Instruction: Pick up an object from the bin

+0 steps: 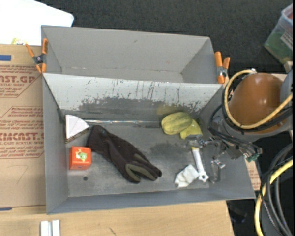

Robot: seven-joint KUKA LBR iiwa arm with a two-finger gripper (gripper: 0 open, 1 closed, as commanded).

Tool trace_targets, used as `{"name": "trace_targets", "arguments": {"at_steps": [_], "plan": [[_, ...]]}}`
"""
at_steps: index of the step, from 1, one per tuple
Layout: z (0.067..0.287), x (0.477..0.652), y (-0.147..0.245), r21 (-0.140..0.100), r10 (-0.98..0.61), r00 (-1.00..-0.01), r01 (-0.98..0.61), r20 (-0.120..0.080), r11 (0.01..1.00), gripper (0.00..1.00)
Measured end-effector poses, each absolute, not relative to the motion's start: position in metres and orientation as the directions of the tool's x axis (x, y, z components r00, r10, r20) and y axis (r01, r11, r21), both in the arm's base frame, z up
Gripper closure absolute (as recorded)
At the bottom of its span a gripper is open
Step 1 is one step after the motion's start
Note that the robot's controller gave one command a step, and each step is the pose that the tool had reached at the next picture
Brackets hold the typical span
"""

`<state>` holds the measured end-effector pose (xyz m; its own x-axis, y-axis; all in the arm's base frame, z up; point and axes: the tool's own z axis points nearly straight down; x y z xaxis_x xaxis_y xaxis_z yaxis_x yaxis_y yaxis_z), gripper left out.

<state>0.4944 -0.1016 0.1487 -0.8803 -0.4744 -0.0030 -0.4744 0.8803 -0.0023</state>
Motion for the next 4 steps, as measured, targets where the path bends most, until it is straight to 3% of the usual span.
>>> {"name": "trace_targets", "arguments": {"at_steps": [1, 2, 3, 4], "plan": [[0.119, 0.479, -0.084, 0.004, -0.675, -0.738, -0.675, 0.001, 0.738, 0.0], [0.069, 0.497, -0.084, -0.001, -0.752, -0.659, -0.752, -0.002, 0.659, 0.0], [0.071, 0.492, -0.087, -0.004, -0.85, -0.527, -0.85, -0.008, 0.527, 1.0], [0.071, 0.492, -0.087, -0.004, -0.85, -0.527, -0.85, -0.008, 0.527, 1.0]]}}
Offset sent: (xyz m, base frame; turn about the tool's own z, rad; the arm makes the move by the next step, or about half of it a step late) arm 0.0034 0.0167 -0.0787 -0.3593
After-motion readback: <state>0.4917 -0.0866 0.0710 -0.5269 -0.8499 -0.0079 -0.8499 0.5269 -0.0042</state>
